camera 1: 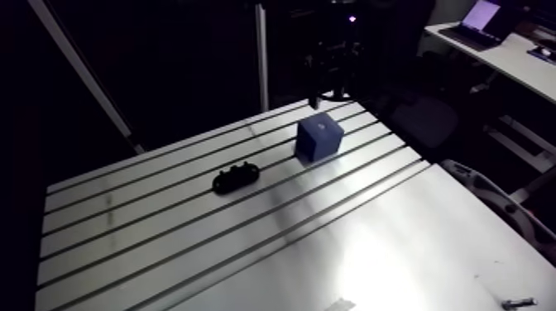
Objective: Pick up the M10 bolt and insert it into the hex recess until seated.
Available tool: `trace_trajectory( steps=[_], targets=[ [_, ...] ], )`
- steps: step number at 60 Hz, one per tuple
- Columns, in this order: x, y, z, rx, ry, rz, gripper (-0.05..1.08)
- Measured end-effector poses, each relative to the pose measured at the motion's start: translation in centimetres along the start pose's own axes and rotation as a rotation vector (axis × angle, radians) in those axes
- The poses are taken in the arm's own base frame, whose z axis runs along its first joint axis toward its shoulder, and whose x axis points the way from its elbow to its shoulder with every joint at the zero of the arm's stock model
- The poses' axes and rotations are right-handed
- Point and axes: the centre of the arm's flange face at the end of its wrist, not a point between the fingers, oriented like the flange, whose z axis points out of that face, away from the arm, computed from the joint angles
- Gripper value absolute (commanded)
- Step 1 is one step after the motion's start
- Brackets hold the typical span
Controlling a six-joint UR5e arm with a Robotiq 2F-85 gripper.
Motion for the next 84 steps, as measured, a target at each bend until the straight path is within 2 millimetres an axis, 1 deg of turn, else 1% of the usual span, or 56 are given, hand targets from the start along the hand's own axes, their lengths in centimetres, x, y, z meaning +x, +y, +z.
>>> trace_trajectory(
  steps=[7,19,35,39,64,84],
  targets=[
    [-0.7,-0.8,-2.1,-0.015,0.017,0.016,0.00],
    [-1.3,-3.1,-5.3,-0.034,0.039,0.038,0.00],
    [-1.4,-7.3,-8.3,-0.049,0.054,0.051,0.01],
    [-1.3,-8.9,-9.1,-0.053,0.057,0.053,0.01],
    [-1.2,-16.4,-12.4,-0.068,0.072,0.037,0.01],
    [-2.0,-22.3,-14.9,-0.078,0.086,0.012,0.01]
  ],
)
